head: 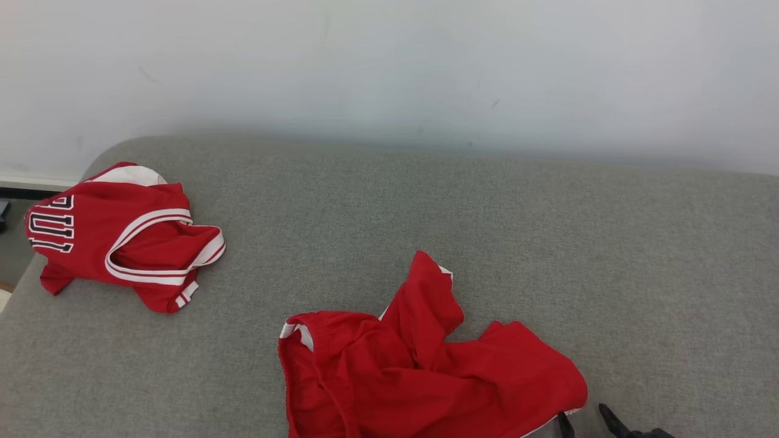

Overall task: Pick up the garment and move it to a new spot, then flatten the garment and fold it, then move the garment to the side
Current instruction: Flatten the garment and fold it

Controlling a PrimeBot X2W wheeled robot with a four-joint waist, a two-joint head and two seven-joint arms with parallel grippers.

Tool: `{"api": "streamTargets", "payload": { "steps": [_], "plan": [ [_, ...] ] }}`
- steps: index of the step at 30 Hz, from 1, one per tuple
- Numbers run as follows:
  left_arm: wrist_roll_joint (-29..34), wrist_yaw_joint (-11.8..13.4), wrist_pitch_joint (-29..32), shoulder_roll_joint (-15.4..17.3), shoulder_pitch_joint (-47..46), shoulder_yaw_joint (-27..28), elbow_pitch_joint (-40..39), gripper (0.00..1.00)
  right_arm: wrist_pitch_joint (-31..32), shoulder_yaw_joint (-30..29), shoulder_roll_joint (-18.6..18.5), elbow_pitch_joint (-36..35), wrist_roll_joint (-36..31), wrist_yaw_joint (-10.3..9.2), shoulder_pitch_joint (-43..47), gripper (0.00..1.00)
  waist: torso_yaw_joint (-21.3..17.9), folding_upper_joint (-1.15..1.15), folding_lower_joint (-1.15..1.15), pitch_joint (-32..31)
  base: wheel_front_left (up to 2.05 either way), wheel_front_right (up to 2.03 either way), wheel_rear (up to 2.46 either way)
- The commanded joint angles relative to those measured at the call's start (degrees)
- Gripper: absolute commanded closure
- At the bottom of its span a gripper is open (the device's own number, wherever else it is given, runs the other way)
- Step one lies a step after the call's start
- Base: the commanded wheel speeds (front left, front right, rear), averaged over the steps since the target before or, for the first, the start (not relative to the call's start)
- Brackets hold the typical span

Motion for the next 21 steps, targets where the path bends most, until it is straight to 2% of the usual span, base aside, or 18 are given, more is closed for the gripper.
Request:
{"api": "streamTargets", "payload": {
  "steps": [1,15,16,17,18,21],
  "plan": [
    [0.5,0.1,-0.1,0.1,-0.8,-0.4,0.3,0.00,-0.1,0.0,-0.1,0.3,-0.2,0.21,-0.7,0.00,-0.1,0.00,0.00,0.2,0.00,0.00,0.00],
    [-3.1,0.1,-0.1,1.1,-7.6,-7.7,8.6,0.00,-0.1,3.0,-0.8,5.6,-1.5,0.21,-5.5,0.00,-0.9,0.00,0.00,1.7,0.00,0.00,0.00],
    [-3.5,0.1,-0.1,1.1,-8.1,-8.1,9.8,0.38,-0.1,3.3,-0.6,6.5,-1.1,0.21,-6.0,0.62,-0.9,0.00,0.00,1.7,0.00,0.00,0.00],
    [-4.0,0.1,-0.1,1.0,-8.9,-8.5,10.7,0.65,-0.1,4.1,-0.5,7.4,-1.0,0.21,-6.5,0.75,-1.0,0.00,0.00,1.7,0.00,0.00,0.00],
    [-4.5,0.1,-0.1,0.9,-9.6,-8.7,11.4,1.00,-0.1,4.7,-0.3,8.1,-0.7,0.21,-7.0,1.00,-1.0,0.00,0.00,1.7,0.00,0.00,0.00],
    [-6.6,0.1,-0.1,0.7,-10.9,-9.0,12.8,1.00,0.0,6.1,-0.2,9.2,0.1,0.15,-8.6,1.00,-0.9,0.00,0.00,1.6,0.00,0.00,0.00]
  ]
}}
